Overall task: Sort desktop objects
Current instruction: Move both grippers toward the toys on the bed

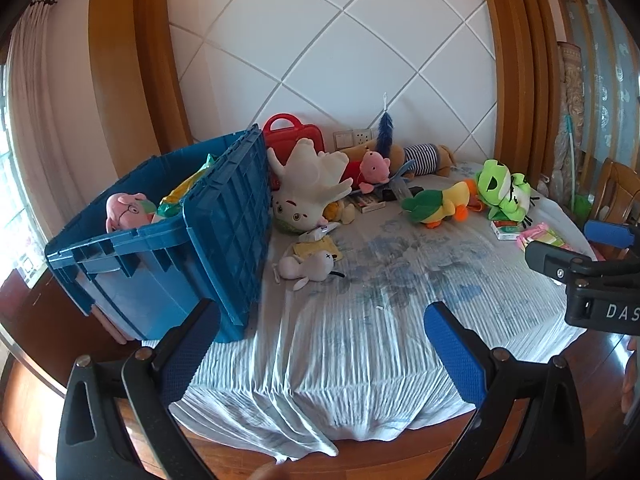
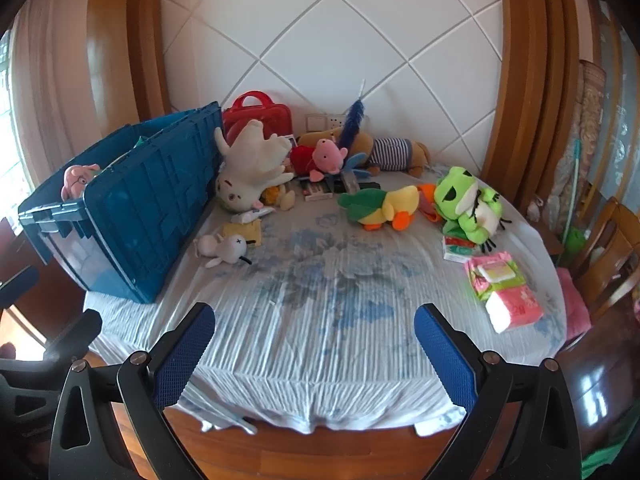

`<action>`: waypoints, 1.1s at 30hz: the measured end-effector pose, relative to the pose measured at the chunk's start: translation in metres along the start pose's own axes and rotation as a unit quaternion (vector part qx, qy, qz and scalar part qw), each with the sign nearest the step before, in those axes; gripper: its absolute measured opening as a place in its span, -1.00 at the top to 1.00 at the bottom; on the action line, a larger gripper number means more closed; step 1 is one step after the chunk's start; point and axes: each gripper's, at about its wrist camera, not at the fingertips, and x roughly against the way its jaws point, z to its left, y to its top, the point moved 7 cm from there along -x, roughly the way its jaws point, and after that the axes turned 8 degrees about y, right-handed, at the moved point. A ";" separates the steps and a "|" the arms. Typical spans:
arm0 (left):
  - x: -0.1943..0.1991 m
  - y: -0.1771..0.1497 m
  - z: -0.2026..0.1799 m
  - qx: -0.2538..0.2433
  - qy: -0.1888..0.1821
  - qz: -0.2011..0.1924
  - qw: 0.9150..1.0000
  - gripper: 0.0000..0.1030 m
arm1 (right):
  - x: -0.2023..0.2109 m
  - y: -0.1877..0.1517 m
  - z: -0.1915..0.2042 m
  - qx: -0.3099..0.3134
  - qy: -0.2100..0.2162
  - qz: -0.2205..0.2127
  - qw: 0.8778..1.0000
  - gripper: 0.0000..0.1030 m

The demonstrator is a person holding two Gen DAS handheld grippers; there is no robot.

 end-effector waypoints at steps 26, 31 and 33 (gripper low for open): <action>-0.001 -0.005 0.009 0.024 0.010 0.022 0.999 -1.00 | 0.008 0.000 0.003 0.000 0.003 -0.009 1.000 -0.96; 0.001 -0.008 0.014 0.027 0.013 0.021 0.999 -1.00 | 0.008 -0.002 0.004 -0.001 0.005 -0.009 1.000 -0.96; 0.001 -0.008 0.016 0.029 0.014 0.021 0.999 -1.00 | 0.008 -0.002 0.004 -0.001 0.006 -0.009 1.000 -0.96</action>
